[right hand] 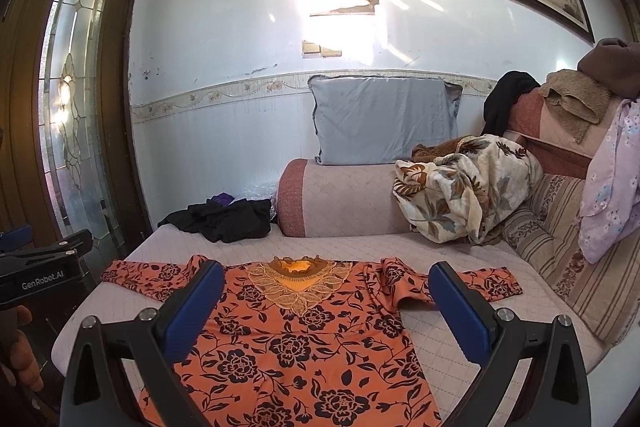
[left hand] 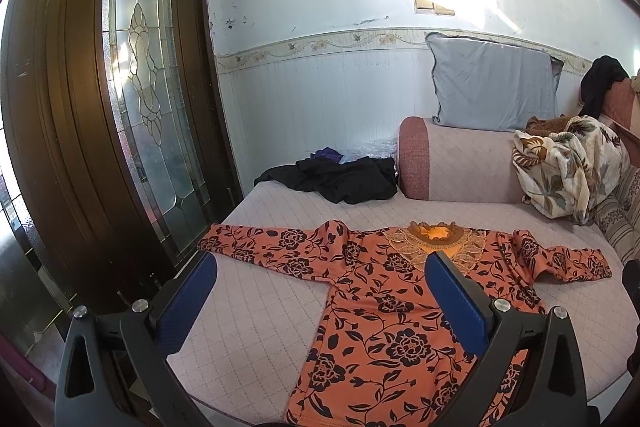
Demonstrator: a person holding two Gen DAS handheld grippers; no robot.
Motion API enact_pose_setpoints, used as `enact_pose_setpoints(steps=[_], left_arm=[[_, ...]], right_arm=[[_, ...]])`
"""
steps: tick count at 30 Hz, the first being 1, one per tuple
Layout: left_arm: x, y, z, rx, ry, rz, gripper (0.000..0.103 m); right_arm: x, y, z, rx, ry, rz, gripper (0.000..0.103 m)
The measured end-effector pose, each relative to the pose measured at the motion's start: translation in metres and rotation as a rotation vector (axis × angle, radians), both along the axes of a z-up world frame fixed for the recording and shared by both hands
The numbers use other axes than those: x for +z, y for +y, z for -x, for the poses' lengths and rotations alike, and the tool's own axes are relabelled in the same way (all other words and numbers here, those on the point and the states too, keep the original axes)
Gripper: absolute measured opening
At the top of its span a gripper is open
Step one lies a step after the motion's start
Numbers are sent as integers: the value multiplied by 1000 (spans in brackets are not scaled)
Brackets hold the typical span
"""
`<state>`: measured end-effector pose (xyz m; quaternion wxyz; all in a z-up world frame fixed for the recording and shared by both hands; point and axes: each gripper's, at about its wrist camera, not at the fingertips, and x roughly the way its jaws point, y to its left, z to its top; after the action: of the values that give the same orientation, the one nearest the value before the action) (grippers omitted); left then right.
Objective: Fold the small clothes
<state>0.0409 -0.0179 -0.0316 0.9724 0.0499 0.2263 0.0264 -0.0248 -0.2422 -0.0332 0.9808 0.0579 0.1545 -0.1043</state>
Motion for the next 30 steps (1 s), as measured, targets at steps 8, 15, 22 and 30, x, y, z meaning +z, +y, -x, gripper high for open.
enact_pose_setpoints(steps=[8,15,22,30], left_arm=[[-3,-2,0,-2,8,-1,103],[-3,-4,-2,-3,12,-7,103],[-3,-2,-1,0,8,0,103],[-5,1,-1,6,11,2,103]], right_arm=[[1,-1,3,-5,-21,-9,103],[-2,0,1,3,-9,-10,103],[1,-3,4,2,-23,-21,103],[-2,3,2,18,-11,-20,103]])
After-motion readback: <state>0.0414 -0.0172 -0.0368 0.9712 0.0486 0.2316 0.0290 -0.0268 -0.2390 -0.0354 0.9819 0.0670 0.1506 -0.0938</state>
